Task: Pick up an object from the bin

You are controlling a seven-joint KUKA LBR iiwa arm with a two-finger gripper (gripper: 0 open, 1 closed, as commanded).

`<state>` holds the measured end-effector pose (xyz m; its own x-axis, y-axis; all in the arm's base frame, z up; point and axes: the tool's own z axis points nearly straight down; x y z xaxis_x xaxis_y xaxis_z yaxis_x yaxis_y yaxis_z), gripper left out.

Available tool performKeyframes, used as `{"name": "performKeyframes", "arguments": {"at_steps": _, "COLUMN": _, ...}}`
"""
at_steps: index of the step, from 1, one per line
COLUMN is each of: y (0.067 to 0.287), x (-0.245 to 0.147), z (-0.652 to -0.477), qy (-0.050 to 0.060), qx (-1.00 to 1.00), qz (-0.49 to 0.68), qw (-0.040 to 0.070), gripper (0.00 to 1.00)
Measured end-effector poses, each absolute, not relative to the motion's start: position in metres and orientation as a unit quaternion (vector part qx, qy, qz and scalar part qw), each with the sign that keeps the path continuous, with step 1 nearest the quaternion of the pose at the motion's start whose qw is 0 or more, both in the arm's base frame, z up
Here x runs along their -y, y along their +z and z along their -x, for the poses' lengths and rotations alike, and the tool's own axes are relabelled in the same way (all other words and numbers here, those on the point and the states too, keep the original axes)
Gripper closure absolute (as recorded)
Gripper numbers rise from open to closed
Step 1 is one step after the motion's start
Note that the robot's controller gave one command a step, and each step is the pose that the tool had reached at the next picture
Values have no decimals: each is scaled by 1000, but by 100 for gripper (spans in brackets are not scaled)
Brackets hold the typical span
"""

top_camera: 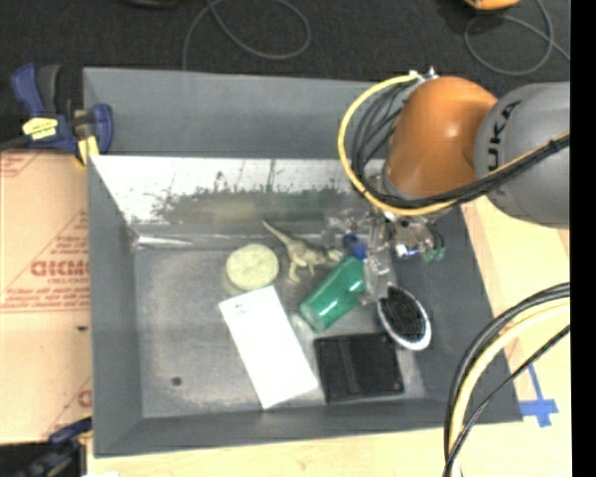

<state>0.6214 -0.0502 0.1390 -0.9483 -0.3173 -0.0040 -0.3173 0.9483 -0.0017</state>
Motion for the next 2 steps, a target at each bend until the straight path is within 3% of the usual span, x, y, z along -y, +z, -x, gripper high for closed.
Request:
{"name": "performKeyframes", "arguments": {"at_steps": 1, "y": 115, "x": 59, "z": -609, "qy": 0, "qx": -997, "qz": 78, "qw": 2, "gripper": 0}}
{"name": "performKeyframes", "arguments": {"at_steps": 2, "y": 74, "x": 53, "z": -622, "qy": -2, "qx": -988, "qz": 156, "qw": 9, "gripper": 0}}
